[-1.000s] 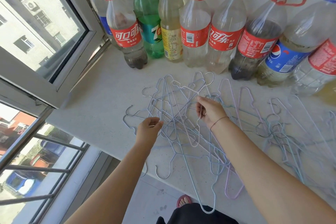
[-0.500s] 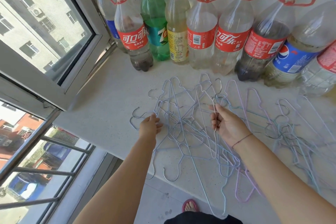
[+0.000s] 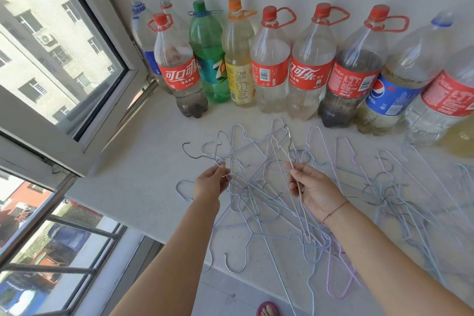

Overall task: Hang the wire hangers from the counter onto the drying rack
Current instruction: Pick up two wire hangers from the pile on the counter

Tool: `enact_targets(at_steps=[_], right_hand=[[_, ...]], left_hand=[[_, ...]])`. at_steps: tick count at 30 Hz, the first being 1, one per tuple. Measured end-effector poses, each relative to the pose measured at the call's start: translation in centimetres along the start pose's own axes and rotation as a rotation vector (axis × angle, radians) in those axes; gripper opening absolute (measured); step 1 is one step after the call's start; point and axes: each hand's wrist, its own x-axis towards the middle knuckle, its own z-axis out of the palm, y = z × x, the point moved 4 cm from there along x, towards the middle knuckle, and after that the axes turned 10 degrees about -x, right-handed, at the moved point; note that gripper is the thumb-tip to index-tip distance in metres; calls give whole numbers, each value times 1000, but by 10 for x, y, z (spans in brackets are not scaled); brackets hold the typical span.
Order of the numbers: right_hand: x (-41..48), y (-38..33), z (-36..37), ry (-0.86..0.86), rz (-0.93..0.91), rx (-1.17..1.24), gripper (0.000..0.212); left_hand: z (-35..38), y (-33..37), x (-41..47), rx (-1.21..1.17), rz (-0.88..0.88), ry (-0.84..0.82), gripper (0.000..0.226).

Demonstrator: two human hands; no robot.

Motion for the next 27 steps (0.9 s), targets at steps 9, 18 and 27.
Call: enact_targets(at_steps=[9, 18, 27], right_hand=[[-3, -11, 7, -115, -33, -3, 23], [-35, -34, 27, -360, -45, -98, 22], [-121, -28, 52, -647, -83, -239, 23]], left_hand=[[16, 20, -38, 5, 109, -138, 18], [-12, 24, -125, -27, 260, -52, 17], [-70, -4, -273, -126, 393, 136, 16]])
